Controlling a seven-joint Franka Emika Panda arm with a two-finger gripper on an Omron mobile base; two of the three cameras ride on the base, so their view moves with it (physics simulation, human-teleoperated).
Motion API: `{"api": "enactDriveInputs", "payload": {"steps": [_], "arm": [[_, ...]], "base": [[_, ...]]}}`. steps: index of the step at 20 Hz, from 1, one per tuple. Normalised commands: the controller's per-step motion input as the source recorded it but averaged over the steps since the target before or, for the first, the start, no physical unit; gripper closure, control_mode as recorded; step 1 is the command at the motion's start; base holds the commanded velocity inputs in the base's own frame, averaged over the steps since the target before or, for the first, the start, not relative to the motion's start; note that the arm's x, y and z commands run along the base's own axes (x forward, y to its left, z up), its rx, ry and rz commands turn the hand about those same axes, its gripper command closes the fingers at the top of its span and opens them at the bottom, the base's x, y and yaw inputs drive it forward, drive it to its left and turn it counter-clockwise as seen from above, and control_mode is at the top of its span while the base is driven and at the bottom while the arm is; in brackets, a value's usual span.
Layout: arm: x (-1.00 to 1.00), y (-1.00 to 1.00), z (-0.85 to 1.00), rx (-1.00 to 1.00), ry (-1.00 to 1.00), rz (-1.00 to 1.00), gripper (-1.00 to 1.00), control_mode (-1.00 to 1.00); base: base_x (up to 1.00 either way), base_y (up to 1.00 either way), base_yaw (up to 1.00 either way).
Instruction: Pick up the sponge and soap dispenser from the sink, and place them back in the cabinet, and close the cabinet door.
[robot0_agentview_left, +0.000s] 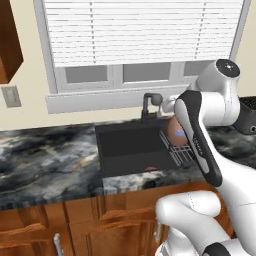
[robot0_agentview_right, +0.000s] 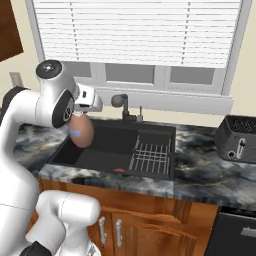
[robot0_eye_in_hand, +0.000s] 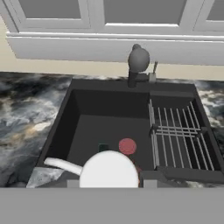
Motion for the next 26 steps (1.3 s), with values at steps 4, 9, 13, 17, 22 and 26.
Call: {"api": "enactDriveInputs", "payload": {"steps": [4, 9, 13, 17, 22, 26], "arm": [[0.0, 0.0, 0.0, 0.0, 0.0, 0.0, 1.0, 1.0], [0.0, 0.0, 0.0, 0.0, 0.0, 0.0, 1.0, 1.0], [0.0, 0.0, 0.0, 0.0, 0.0, 0.0, 1.0, 1.0], [0.0, 0.0, 0.0, 0.0, 0.0, 0.0, 1.0, 1.0], [0.0, 0.0, 0.0, 0.0, 0.0, 0.0, 1.0, 1.0], [0.0, 0.0, 0.0, 0.0, 0.0, 0.0, 1.0, 1.0]], "base": [[-0.3, 0.45, 0.0], [-0.06, 0.81, 0.0], [0.0, 0.83, 0.0], [0.0, 0.74, 0.0], [0.01, 0.71, 0.0], [0.03, 0.49, 0.0]]}}
